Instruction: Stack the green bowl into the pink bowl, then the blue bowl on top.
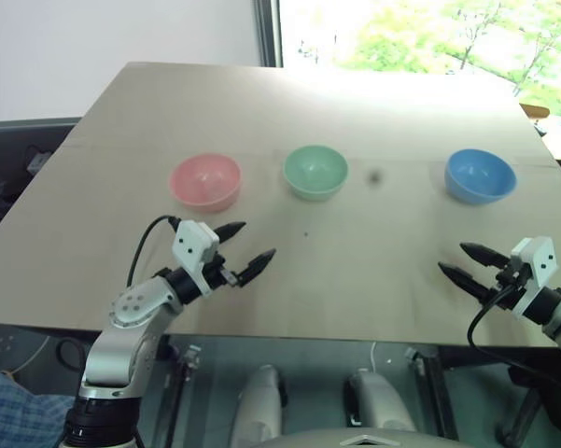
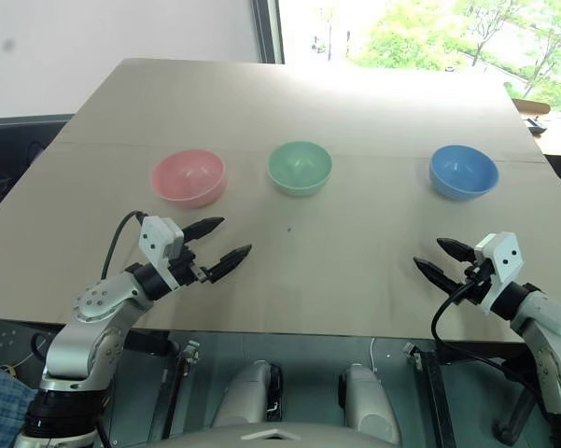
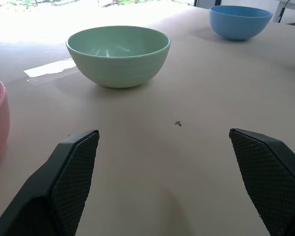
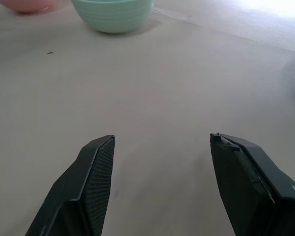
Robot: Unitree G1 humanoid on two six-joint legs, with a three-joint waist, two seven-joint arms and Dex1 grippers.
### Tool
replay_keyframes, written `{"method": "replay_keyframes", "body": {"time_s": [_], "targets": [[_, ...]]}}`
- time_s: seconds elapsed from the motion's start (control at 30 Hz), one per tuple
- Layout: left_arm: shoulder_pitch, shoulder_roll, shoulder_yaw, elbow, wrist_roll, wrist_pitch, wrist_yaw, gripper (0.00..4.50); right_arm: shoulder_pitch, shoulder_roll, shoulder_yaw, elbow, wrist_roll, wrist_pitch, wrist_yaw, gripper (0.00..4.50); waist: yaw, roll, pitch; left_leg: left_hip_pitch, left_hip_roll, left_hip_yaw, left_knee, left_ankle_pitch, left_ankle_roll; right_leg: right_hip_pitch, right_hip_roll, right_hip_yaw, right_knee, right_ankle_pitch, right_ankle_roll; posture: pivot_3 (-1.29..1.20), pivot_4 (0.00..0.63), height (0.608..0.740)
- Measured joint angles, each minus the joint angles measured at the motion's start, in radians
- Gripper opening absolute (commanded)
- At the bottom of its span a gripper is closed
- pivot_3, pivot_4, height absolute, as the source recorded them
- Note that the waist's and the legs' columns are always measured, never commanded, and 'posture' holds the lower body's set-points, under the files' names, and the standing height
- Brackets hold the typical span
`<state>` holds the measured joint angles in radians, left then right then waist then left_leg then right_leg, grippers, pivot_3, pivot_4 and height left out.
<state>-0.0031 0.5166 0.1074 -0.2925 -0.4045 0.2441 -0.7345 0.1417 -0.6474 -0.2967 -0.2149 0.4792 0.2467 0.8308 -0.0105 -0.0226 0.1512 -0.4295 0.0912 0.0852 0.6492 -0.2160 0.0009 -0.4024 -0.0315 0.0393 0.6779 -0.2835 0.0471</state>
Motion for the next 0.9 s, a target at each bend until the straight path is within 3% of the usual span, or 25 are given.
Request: {"method": "replay_keyframes", "body": {"time_s": [0.27,0.57,0.77,0.9], "targets": [[-0.001,0.0,-0.005,0.0,0.01,0.0,0.001,4.5,0.0,0.005,0.0,-0.002,0.022,-0.001,0.016,3.24,0.0,0.0,0.0,0.0,0.0,0.0,0.0,0.0,0.0,0.0,0.0,0.0,0.0,0.0,0.0,0.0,0.15,0.74],[-0.017,0.001,-0.038,0.001,0.056,-0.002,0.013,4.5,-0.005,0.036,-0.035,-0.137,0.252,0.062,0.053,3.24,0.0,0.0,0.0,0.0,0.0,0.0,0.0,0.0,0.0,0.0,0.0,0.0,0.0,0.0,0.0,0.0,0.15,0.74],[-0.097,0.006,-0.058,0.009,0.157,0.025,0.1,4.5,-0.012,0.036,-0.03,-0.215,0.322,0.11,0.044,3.24,0.002,0.0,0.0,0.0,0.0,-0.001,0.001,0.0,0.0,0.0,0.0,0.0,0.0,0.0,0.0,0.0,0.15,0.74],[-0.185,0.065,-0.136,0.009,0.321,0.054,0.157,4.5,-0.013,0.038,-0.026,-0.214,0.314,0.112,0.036,3.24,0.004,0.0,0.0,0.0,0.0,-0.001,0.0,0.0,0.0,0.0,0.0,-0.001,0.0,0.0,0.0,0.0,0.15,0.74]]}}
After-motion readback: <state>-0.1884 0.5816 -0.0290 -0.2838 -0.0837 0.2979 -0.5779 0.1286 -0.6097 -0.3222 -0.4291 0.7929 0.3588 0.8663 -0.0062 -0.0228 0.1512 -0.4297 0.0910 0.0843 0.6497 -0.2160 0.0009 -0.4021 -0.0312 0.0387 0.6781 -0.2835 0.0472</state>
